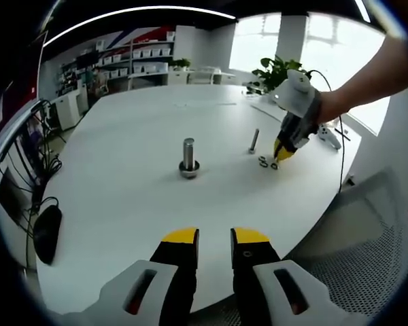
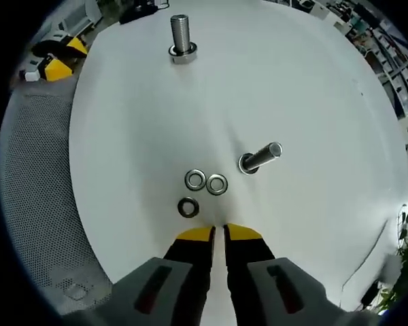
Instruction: Place the washer onto the threaded stud by aligning its center hole with the stud, sliding it down to the base, and recovering from edge contact or off-axis alignment until the washer reaches the visible bottom stop.
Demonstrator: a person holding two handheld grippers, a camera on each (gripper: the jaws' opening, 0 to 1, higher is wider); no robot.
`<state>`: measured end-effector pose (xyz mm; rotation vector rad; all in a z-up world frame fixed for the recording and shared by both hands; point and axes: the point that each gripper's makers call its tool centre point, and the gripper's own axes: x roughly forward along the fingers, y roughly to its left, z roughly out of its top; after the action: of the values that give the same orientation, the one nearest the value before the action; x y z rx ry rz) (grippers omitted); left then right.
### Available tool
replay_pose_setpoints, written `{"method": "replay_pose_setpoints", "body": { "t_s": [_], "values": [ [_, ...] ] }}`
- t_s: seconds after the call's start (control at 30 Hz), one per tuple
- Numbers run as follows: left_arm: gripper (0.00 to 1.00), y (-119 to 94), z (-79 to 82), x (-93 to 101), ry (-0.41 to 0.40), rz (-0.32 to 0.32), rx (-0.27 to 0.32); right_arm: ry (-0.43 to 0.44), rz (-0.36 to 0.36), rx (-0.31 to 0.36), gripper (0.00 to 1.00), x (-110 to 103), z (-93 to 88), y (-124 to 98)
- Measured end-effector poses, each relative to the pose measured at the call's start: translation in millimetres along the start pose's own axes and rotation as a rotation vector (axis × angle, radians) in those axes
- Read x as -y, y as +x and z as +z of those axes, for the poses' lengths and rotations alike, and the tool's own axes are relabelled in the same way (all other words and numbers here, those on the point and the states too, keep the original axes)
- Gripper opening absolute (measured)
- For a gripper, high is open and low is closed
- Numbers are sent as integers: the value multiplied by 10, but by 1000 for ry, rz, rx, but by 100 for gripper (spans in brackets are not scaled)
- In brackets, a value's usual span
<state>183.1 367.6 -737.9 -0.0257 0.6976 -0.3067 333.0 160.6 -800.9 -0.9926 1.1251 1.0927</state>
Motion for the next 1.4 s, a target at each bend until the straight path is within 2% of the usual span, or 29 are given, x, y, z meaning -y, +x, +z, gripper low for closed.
{"method": "replay_pose_setpoints", "body": {
  "t_s": [0.13, 0.2, 0.33, 0.57, 0.67, 0.93, 1.07, 1.23, 1.4],
  "values": [
    [16, -1, 8, 7, 0, -2, 4, 59, 34, 15, 26, -78, 2, -22],
    [16, -2, 11, 12, 0, -4, 6, 28, 45, 28, 28, -143, 30, -29],
    [16, -2, 10, 14, -1, -6, 6, -22, 38, 36, 28, -237, 90, -39],
    [16, -2, 13, 9, 3, -4, 6, -33, 55, 41, 26, -325, 205, 7],
    [16, -2, 17, 5, 1, -4, 9, -24, 56, 37, 25, -291, 203, 10],
    [16, -5, 17, 1, 0, -3, 9, -70, 59, 15, 23, -298, 206, 13],
    [16, -6, 16, 5, 2, -5, 8, -80, 51, 6, 17, -263, 206, 19],
    [16, -2, 16, 4, 1, -5, 9, -102, 51, -6, 15, -259, 205, 16],
    [16, -4, 17, 2, 0, -3, 9, -81, 48, -31, 15, -249, 215, 25]
  ]
}}
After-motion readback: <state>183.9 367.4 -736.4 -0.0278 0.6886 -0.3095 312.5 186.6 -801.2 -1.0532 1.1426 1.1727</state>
